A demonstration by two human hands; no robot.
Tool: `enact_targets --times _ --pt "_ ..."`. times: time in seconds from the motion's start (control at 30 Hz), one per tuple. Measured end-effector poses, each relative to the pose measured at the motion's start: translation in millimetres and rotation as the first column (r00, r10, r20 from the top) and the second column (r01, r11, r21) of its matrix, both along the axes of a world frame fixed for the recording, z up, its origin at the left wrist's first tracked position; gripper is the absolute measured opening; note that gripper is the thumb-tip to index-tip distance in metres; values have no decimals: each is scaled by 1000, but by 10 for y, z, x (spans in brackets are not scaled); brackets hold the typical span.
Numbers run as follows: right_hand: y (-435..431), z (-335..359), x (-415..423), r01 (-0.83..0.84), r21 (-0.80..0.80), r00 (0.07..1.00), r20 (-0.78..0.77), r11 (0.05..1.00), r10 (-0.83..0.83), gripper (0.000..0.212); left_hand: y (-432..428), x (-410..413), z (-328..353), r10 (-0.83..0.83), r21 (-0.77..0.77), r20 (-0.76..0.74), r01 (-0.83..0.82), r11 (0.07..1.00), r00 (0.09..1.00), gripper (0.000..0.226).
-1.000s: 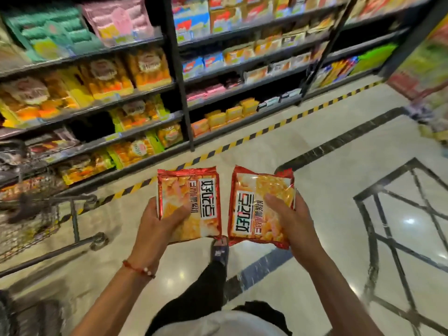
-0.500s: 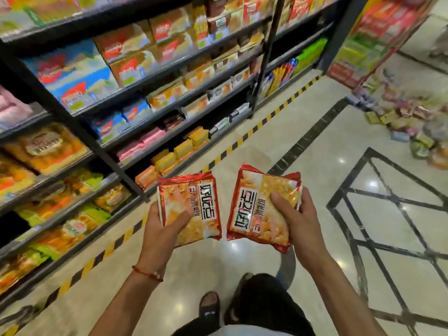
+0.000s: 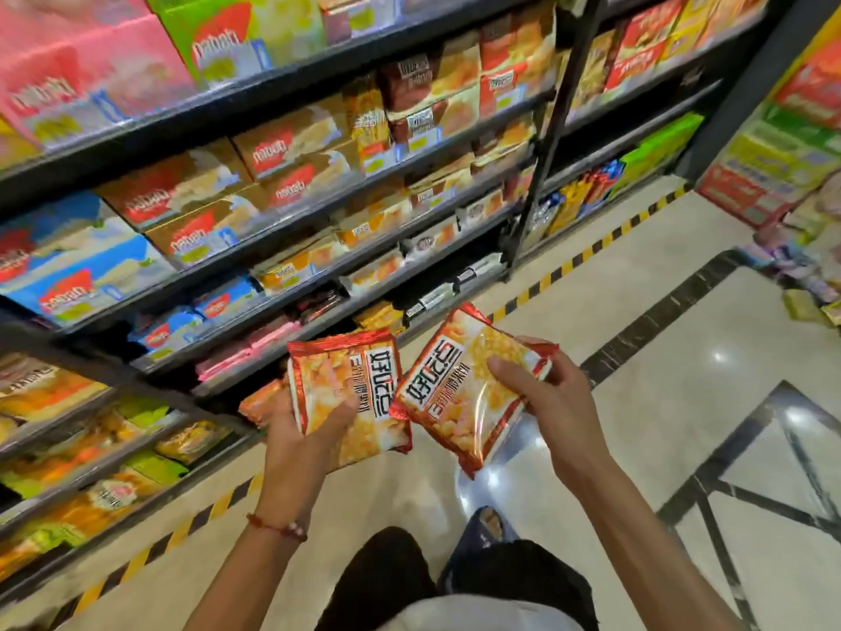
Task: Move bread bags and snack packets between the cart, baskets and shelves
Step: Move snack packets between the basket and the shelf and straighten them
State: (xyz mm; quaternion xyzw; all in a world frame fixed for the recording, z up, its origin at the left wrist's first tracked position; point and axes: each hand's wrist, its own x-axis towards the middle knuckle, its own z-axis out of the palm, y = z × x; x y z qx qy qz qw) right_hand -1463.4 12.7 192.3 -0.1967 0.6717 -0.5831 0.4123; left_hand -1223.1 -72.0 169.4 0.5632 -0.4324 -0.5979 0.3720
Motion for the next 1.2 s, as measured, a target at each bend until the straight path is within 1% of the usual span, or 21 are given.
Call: enact_targets --times 0.07,0.13,0.2,0.3,0.47,0.6,0.67,0.83,0.97,1.0,1.13,1.2 --pt "-267 43 -330 -46 13 999 -22 999 47 24 -179 -280 -2 54 16 14 -54 998 998 40" --pt "-561 70 -646 -44 22 998 -37 999 44 23 -391 -546 -1 87 18 33 -88 996 996 42" --pt "-874 70 -964 -47 50 998 -34 998 49 28 -641 -807 -25 104 20 33 -105 994 994 43" --pt "-1375 39 -1414 -62 59 998 9 996 62 30 -1105 -1185 -71 102 15 14 -103 995 995 37" --pt "-2175 99 -2057 -93 60 995 47 994 90 39 -1982 -1817 -49 93 -4 20 -93 996 995 39" --pt "-2755 188 -2562 -149 16 986 80 989 147 29 -2576 -2298 151 105 -71 26 -103 992 994 37" --pt "-3019 237 -2778 -179 -3 981 72 984 179 27 -2797 -2485 238 112 -114 42 -107 988 993 38" --pt "-3618 341 -3266 -257 -56 960 99 965 261 30 -3181 -2878 420 201 -175 47 -190 966 978 52" --pt "-4071 473 -3673 -409 -128 905 70 904 420 30 -3319 -3230 556 370 -234 29 -354 906 929 79" --pt "-4155 509 -3768 -437 -137 892 64 889 448 28 -3328 -3339 591 406 -241 19 -390 889 914 83" --pt "-4439 582 -4121 -529 -159 840 40 833 541 24 -3313 -3769 709 529 -281 -20 -513 811 848 80" --pt "-4559 634 -4242 -581 -167 803 42 796 595 23 -3297 -3942 747 604 -285 -34 -587 758 796 73"
